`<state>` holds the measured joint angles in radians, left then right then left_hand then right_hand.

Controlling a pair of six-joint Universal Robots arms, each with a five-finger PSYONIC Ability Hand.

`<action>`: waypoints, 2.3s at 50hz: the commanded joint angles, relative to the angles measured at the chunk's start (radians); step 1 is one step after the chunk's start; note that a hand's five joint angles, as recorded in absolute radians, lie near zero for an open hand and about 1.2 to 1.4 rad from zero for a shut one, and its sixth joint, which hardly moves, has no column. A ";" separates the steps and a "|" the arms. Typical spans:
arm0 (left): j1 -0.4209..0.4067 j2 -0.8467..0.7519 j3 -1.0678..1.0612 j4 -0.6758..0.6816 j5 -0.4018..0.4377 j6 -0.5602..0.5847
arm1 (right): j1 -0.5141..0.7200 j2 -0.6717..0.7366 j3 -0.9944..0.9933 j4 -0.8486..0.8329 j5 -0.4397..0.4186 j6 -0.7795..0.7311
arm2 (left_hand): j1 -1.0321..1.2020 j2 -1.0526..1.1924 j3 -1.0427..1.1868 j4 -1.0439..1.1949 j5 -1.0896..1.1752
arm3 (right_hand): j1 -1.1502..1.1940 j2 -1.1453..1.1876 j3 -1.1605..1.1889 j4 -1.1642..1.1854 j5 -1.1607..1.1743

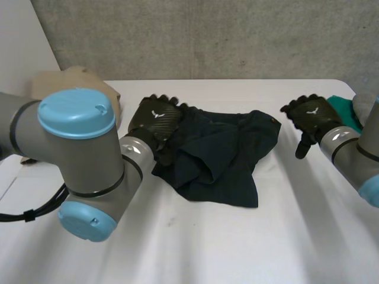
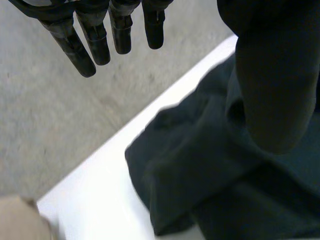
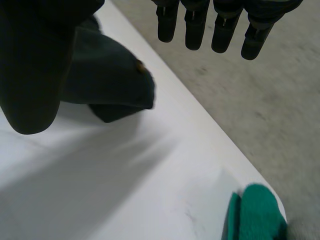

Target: Fold the laundry.

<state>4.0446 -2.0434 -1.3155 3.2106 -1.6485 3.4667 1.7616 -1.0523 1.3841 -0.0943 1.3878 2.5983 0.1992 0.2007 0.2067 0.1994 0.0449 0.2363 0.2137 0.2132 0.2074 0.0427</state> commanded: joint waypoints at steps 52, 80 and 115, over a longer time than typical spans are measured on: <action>0.036 -0.052 0.305 -0.081 0.059 -0.104 | 0.145 -0.054 -0.346 0.266 -0.122 0.105 | 1.197 1.196 1.190 1.197 1.177 | 1.160 1.183 1.183 1.189 1.179; 0.110 0.074 0.183 -0.137 -0.013 0.032 | 0.243 -0.067 -0.301 0.243 0.100 0.029 | -0.025 -0.026 -0.032 -0.025 -0.045 | -0.062 -0.039 -0.039 -0.033 -0.043; -0.033 -0.449 0.401 -0.258 -0.198 -0.060 | 0.122 0.409 -0.494 0.149 -0.168 -0.132 | 0.422 0.421 0.415 0.422 0.402 | 0.202 0.225 0.225 0.231 0.221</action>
<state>4.0102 -2.4296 -0.9913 2.9570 -1.8102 3.3411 1.8730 -0.7665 0.9955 0.0715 1.2008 2.4175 0.4408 0.4286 0.4233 0.4263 0.2520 0.3434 0.3327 0.3502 0.3503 0.1888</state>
